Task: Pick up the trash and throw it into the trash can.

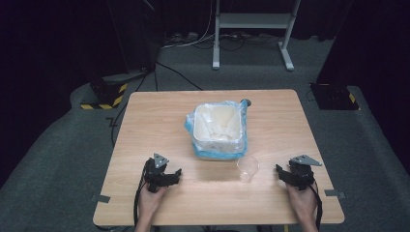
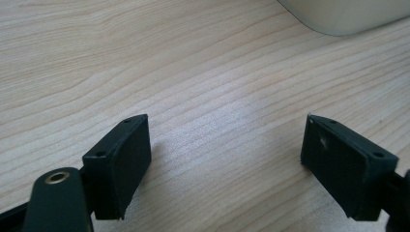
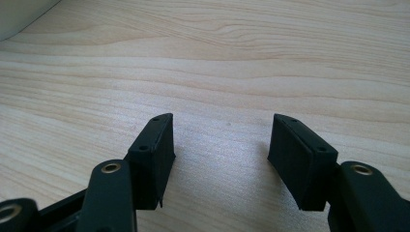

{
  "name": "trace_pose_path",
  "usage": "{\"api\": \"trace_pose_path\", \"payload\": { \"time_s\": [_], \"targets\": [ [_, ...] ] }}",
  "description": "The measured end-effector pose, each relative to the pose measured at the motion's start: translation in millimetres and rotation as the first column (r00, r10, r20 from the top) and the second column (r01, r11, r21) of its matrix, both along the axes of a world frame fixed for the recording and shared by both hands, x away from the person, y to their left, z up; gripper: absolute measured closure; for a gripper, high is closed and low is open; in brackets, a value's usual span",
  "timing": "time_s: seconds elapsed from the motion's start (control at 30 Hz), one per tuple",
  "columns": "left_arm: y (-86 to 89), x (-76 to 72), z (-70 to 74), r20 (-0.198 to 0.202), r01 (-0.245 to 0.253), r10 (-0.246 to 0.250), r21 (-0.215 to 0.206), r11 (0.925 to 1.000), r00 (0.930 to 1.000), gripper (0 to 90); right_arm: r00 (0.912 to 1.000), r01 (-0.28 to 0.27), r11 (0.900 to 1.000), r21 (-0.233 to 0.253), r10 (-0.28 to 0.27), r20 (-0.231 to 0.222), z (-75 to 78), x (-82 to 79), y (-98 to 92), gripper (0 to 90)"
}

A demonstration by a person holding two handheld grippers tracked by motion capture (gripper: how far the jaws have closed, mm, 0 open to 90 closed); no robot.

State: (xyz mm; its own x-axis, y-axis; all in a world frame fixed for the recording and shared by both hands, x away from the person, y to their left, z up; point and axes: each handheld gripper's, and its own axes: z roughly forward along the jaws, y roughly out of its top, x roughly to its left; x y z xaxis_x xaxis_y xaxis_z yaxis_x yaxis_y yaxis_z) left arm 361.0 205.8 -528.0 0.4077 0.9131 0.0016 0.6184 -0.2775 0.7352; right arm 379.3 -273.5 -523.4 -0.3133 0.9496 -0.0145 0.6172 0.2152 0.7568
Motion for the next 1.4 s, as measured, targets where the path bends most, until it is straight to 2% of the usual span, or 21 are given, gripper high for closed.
{"api": "trace_pose_path", "payload": {
  "time_s": [0.77, 0.93, 1.03, 1.07, 1.23, 1.4],
  "targets": [
    [0.2, 0.1, 0.1, -0.001, 0.002, -0.002, 0.002, 1.0, 1.0, 18.0, 1.0, 0.001, 1.0, 0.0, -0.001, -0.001, 0.1, 0.5, 0.3, 40.8],
    [0.2, 0.1, 0.1, -0.001, 0.002, -0.002, 0.002, 1.0, 1.0, 18.0, 0.9999, 0.01, 1.0, -0.001, -0.01, 0.003, 0.2, -0.4, 1.6, 44.5],
    [0.2, 0.0, 0.1, -0.002, 0.001, -0.001, 0.002, 1.0, 1.0, 18.0, 0.9999, 0.013, 1.0, 0.003, -0.013, 0.003, 0.3, -0.2, 1.6, 45.2],
    [0.2, 0.1, 0.1, -0.001, 0.002, -0.002, 0.002, 1.0, 1.0, 18.0, 0.9999, 0.015, 1.0, 0.024, -0.015, 0.002, 0.3, -1.0, 0.8, 45.4],
    [0.2, 0.1, 0.1, -0.002, 0.002, -0.002, 0.002, 1.0, 1.0, 18.0, 0.9999, 0.001, 1.0, 0.03, -0.001, 0.015, 1.9, -3.4, 1.9, 45.6],
    [0.2, 0.1, 0.1, -0.001, 0.001, -0.001, 0.002, 1.0, 1.0, 18.0, 0.9997, -0.018, 0.998, 0.059, 0.017, 0.018, 7.0, -6.6, 2.7, 45.9]
  ]
}}
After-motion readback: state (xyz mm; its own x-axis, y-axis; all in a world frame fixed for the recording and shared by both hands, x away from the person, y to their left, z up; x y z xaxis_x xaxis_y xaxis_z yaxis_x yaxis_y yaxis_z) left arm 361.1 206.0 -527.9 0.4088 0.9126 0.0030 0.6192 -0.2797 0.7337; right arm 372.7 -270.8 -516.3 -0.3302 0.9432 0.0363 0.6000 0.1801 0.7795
